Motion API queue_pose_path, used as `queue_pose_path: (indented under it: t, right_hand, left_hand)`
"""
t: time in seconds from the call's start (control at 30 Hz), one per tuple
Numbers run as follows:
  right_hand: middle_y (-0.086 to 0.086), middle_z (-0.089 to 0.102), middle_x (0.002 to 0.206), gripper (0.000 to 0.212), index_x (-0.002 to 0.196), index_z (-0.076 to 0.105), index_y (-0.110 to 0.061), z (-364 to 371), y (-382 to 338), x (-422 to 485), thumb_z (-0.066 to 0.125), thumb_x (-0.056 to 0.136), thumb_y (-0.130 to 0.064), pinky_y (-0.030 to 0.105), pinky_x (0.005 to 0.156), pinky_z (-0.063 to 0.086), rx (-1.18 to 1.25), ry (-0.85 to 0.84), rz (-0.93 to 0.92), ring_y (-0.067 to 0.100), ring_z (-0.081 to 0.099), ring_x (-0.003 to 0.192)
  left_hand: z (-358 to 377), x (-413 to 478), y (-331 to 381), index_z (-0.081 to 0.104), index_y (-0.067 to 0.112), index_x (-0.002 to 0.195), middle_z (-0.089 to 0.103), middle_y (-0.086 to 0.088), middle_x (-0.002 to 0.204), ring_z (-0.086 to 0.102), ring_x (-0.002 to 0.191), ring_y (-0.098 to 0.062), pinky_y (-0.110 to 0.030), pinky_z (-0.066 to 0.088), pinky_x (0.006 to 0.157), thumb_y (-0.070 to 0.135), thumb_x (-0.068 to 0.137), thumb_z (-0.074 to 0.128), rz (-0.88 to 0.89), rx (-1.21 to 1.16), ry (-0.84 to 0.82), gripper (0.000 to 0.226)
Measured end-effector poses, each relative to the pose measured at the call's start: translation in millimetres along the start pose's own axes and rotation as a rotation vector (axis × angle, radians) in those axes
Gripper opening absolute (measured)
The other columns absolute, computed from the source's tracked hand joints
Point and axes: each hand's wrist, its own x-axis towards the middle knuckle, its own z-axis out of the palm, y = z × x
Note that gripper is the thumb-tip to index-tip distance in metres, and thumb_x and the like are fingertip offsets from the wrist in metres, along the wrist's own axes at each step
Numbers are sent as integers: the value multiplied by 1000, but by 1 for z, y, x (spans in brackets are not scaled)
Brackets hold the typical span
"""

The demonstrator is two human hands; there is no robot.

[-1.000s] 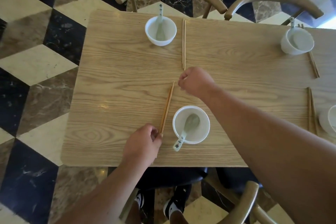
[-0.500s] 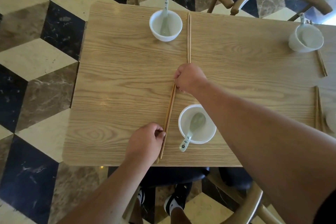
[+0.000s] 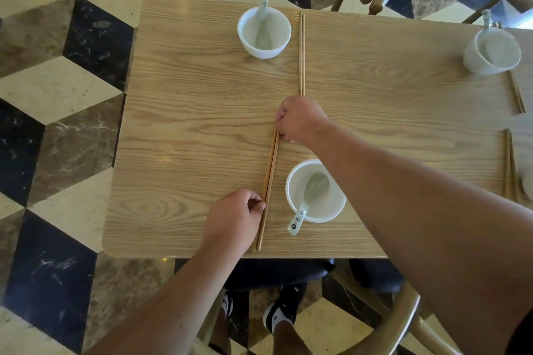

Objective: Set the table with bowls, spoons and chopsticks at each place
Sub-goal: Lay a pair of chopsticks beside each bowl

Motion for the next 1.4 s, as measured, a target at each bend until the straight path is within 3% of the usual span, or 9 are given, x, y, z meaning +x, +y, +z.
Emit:
queue_pose_path:
  t: [0.07,0.17,0.27,0.37,0.5,0.6,1.0,1.2,1.4]
  right_hand:
    - [3,74,92,24,109,76,-12,-6,1,-9,59,92,-6,47,91,63,42,0,6,33,75,101]
    - [-6,71,78,20,98,74,-25,-26,13,-35,62,87,-13,40,76,64,219,136,27,24,76,82]
    - [-7,66,71,13,99,71,-28,-45,43,-78,65,90,-21,26,59,47,214,340,45,11,63,63]
    - [-8,59,66,11,104,72,-24,-38,80,-124,66,94,-23,26,57,40,256,405,144,8,55,59]
    - [-15,55,54,11,99,71,-25,-20,99,-160,64,93,-19,29,56,42,357,466,172,10,49,50]
    - [-16,53,54,10,96,71,-25,-20,101,-170,64,94,-17,17,51,38,462,542,174,7,47,51]
    - [-8,52,63,8,93,70,-25,1,117,-169,66,94,-19,14,47,38,463,377,233,4,48,50]
    - [-5,72,77,14,107,68,-34,12,113,-165,69,94,-39,46,74,64,512,209,279,21,74,72]
    - [-3,73,81,21,114,69,-32,12,109,-162,64,97,-21,45,72,66,496,156,284,15,74,61]
  left_hand:
    - [-1,1,1,73,31,111,68,17,85,66,80,-5,-29,56,72,41,99,68,-9,-5,-13,16]
    - [-5,2,4,71,30,108,72,16,90,68,84,-5,-33,60,77,48,98,66,-11,-1,-27,21]
    - [-9,6,14,69,31,109,70,16,91,67,88,-4,-33,59,79,51,96,67,16,-2,-13,24]
    - [-12,11,25,66,31,103,66,16,85,65,81,-5,-34,59,74,51,96,69,30,36,-18,22]
    - [-16,14,24,67,31,98,67,13,82,65,75,-7,-32,55,65,51,94,71,5,49,-11,21]
    - [-13,11,20,65,32,97,66,14,84,64,76,-6,-32,56,66,50,90,77,16,65,-40,23]
    - [-6,13,18,65,29,99,67,13,86,64,77,-7,-28,48,61,40,86,85,11,70,-35,27]
    - [-3,11,21,63,30,99,67,13,86,66,79,-10,-32,56,68,46,87,82,12,86,-7,27]
    - [4,9,24,66,27,105,68,13,88,66,80,-11,-29,48,63,39,92,76,3,85,39,20]
